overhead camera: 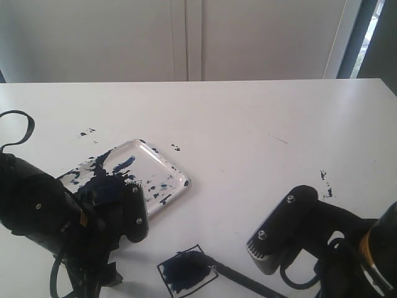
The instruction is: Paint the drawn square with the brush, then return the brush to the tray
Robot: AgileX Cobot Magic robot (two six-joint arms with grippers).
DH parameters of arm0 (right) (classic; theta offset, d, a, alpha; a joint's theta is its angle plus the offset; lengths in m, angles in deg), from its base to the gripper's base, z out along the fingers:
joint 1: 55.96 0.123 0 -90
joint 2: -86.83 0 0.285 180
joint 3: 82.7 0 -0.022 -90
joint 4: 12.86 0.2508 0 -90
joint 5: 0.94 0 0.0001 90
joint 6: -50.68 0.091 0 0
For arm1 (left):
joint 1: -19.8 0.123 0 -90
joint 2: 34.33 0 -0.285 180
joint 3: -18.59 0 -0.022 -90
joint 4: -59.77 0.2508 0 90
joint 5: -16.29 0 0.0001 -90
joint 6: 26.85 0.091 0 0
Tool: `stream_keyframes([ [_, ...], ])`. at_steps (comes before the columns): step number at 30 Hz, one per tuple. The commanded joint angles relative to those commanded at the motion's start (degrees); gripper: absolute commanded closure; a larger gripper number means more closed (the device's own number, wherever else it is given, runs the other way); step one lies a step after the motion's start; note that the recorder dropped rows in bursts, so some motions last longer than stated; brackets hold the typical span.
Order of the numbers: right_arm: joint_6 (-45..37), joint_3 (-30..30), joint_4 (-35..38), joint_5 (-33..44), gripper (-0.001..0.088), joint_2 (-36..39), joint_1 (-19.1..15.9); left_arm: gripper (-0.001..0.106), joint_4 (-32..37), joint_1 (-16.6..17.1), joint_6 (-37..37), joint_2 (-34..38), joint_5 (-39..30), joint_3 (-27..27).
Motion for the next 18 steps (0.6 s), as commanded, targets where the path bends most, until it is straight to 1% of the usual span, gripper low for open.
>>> stream_keyframes([
  [7,1.05,0.00,-1.66,-0.10,0.0868,0.00,0.00,0.047,0.00,0.00,0.00,0.00,0.00,0.00],
  [13,0.90,0.00,-1.55,-0.68,0.0868,0.00,0.00,0.047,0.00,0.00,0.00,0.00,0.00,0.00],
  [18,-0.46,0.14,-1.43,-3.16,0.0868,-0.29,0.00,0.047,0.00,0.00,0.00,0.00,0.15,0.00],
])
